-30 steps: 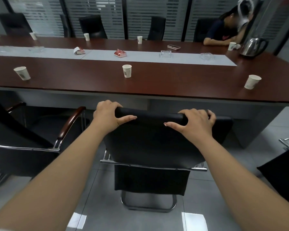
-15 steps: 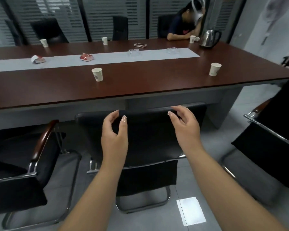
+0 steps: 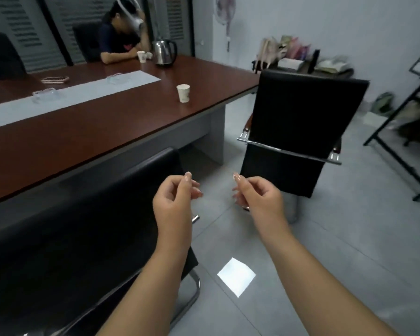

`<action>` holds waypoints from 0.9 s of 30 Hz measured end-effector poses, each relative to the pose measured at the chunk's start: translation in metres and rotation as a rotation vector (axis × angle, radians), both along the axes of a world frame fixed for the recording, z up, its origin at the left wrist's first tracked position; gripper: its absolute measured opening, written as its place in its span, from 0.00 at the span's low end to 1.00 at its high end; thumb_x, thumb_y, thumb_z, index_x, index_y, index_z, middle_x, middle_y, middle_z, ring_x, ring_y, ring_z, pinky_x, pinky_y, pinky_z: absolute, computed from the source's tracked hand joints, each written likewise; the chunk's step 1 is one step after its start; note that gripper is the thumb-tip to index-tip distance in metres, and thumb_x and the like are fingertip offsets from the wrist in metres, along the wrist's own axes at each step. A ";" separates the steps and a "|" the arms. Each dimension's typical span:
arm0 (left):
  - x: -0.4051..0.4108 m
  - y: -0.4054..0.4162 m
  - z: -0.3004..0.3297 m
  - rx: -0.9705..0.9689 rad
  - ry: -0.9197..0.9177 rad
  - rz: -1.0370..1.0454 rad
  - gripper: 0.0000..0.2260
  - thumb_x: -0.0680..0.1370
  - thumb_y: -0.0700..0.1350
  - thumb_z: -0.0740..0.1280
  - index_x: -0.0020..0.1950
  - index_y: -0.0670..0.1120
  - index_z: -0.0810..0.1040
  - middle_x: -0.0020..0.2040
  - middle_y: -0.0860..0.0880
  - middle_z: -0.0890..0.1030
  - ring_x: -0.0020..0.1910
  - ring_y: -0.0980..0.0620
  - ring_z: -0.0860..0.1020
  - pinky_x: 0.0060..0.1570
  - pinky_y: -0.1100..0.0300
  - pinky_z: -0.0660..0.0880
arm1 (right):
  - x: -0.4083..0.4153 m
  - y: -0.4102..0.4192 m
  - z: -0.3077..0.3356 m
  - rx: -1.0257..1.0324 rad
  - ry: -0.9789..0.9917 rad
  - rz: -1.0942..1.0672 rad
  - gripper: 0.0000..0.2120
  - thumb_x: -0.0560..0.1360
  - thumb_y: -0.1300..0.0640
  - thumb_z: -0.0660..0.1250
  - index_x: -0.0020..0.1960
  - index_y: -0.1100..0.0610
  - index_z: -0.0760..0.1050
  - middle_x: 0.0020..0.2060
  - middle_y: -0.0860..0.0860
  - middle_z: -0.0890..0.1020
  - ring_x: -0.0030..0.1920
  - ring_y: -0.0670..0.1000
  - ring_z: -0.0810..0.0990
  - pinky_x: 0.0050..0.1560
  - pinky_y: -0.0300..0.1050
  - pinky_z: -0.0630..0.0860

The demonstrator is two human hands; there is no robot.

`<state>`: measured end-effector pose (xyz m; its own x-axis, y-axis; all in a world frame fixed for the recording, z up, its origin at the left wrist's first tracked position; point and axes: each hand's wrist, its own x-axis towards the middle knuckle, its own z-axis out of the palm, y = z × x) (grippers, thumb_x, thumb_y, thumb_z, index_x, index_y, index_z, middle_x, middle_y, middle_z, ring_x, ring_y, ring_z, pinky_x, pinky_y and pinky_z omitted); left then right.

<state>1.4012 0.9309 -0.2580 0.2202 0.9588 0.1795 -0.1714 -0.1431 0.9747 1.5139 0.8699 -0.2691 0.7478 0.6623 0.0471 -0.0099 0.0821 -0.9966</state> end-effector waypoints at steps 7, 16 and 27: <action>0.114 -0.022 -0.005 0.025 0.054 -0.242 0.14 0.78 0.39 0.61 0.32 0.44 0.72 0.24 0.56 0.74 0.27 0.63 0.72 0.34 0.73 0.71 | 0.091 -0.045 -0.004 -0.079 0.006 -0.205 0.15 0.74 0.52 0.68 0.31 0.57 0.72 0.21 0.44 0.74 0.25 0.40 0.72 0.33 0.33 0.72; 0.242 -0.046 -0.012 0.008 0.062 -0.369 0.14 0.78 0.40 0.61 0.32 0.44 0.71 0.24 0.55 0.74 0.28 0.61 0.74 0.41 0.59 0.72 | 0.205 -0.072 -0.014 -0.158 -0.029 -0.249 0.17 0.75 0.50 0.65 0.31 0.57 0.71 0.25 0.48 0.73 0.24 0.38 0.72 0.28 0.26 0.69; 0.321 -0.027 -0.034 -0.083 0.128 -0.360 0.14 0.79 0.41 0.60 0.32 0.45 0.72 0.24 0.56 0.74 0.28 0.62 0.74 0.41 0.61 0.72 | 0.274 -0.059 -0.036 -0.212 0.083 -0.248 0.16 0.75 0.49 0.65 0.32 0.56 0.71 0.24 0.46 0.73 0.26 0.40 0.72 0.34 0.30 0.72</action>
<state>1.7223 0.9041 -0.2924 0.5611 0.8260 0.0537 -0.0723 -0.0158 0.9973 1.7878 0.8109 -0.3053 0.8827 0.4485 -0.1402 -0.0975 -0.1171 -0.9883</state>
